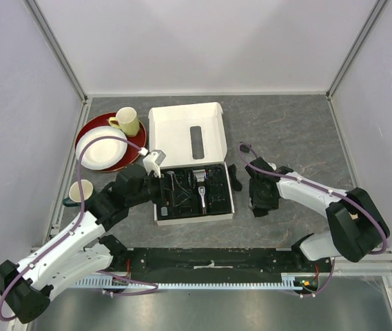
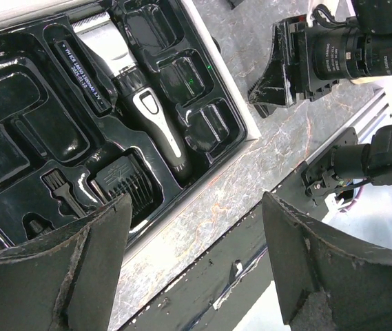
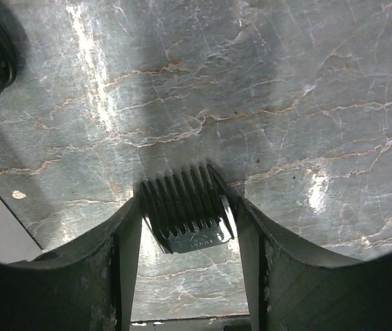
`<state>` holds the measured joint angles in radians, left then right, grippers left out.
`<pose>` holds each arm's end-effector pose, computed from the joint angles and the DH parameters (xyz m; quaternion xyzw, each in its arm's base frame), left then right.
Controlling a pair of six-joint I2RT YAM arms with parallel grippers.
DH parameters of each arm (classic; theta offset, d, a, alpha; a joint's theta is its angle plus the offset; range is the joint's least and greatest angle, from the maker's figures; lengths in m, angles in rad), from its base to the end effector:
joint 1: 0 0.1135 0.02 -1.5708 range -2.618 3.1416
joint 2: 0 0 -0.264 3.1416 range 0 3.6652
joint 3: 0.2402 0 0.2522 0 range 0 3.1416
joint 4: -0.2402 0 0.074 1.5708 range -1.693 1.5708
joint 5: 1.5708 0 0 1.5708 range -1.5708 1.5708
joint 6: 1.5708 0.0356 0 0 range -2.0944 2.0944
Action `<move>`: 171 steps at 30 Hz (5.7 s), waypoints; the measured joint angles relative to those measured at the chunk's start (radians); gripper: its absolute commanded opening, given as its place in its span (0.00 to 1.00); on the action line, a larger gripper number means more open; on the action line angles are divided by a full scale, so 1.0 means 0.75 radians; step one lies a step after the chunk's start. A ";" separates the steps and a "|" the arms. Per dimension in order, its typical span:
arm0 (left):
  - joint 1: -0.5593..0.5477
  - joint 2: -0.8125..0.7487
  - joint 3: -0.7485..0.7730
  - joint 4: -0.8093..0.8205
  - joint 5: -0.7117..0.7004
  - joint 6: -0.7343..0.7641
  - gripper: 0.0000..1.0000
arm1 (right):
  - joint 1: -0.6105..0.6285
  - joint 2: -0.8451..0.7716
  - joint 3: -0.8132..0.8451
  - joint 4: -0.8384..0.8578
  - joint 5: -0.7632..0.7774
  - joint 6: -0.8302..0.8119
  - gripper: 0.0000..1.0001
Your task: Sort the hair-cutting tools
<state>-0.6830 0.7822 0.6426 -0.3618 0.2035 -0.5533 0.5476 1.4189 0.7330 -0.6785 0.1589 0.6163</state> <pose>0.1344 -0.1186 0.2726 0.1071 0.8508 -0.3650 0.3625 0.1993 0.1149 0.1589 0.0422 0.9907 -0.0095 0.1292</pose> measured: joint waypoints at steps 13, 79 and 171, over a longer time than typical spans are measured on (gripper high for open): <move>-0.002 0.008 -0.003 0.113 0.064 -0.016 0.82 | 0.016 -0.389 0.046 0.018 0.001 0.484 0.35; -0.715 0.869 0.367 1.335 -1.032 0.262 0.02 | 0.035 -0.634 0.503 -0.005 -0.127 1.063 0.98; -0.185 1.078 0.294 0.274 0.162 -0.451 0.55 | 0.033 -0.826 0.215 -0.254 -0.010 0.395 0.95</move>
<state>-0.8219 1.5909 0.8635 -0.1566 0.3248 -0.8917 0.5720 0.7994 0.8940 -0.8692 0.1516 0.9123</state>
